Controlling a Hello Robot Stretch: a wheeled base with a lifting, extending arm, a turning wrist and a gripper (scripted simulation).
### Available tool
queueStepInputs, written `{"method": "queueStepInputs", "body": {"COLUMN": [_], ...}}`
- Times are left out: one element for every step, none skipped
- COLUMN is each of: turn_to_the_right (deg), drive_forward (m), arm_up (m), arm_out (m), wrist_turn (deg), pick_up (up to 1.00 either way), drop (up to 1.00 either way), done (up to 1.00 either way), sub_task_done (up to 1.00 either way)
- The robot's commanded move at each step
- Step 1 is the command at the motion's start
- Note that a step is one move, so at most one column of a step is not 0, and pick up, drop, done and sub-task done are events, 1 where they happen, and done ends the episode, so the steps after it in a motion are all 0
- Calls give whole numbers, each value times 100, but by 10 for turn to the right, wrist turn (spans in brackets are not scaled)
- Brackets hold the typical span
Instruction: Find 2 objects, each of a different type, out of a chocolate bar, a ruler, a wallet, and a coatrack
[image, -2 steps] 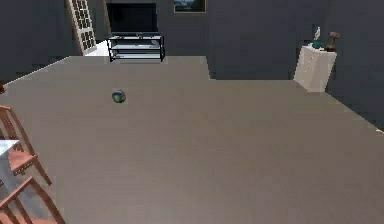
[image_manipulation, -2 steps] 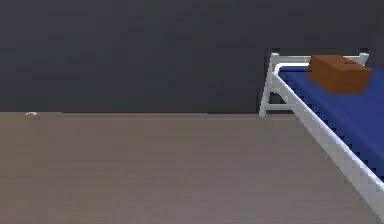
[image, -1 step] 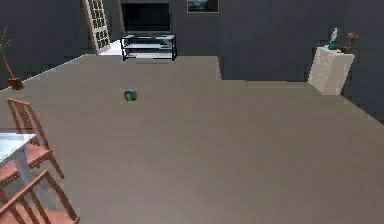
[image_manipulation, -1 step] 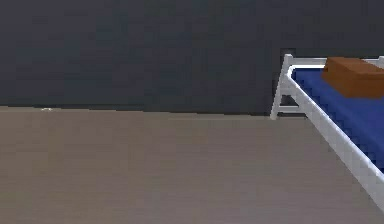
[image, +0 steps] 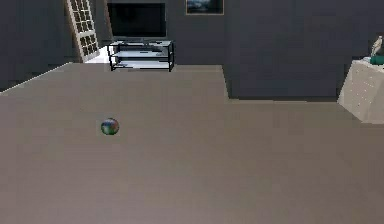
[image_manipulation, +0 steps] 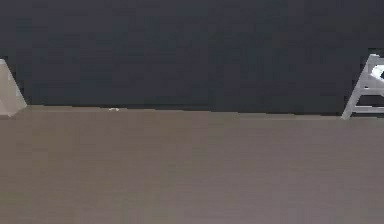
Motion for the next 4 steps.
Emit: {"method": "queueStepInputs", "body": {"turn_to_the_right": [-390, -30, 0, 0], "drive_forward": [0, 0, 100, 45], "arm_up": [0, 0, 0, 0], "arm_out": [0, 0, 0, 0], "wrist_turn": [0, 0, 0, 0], "pick_up": [0, 0, 0, 0], "drop": [0, 0, 0, 0], "done": [0, 0, 0, 0], "sub_task_done": [0, 0, 0, 0]}}
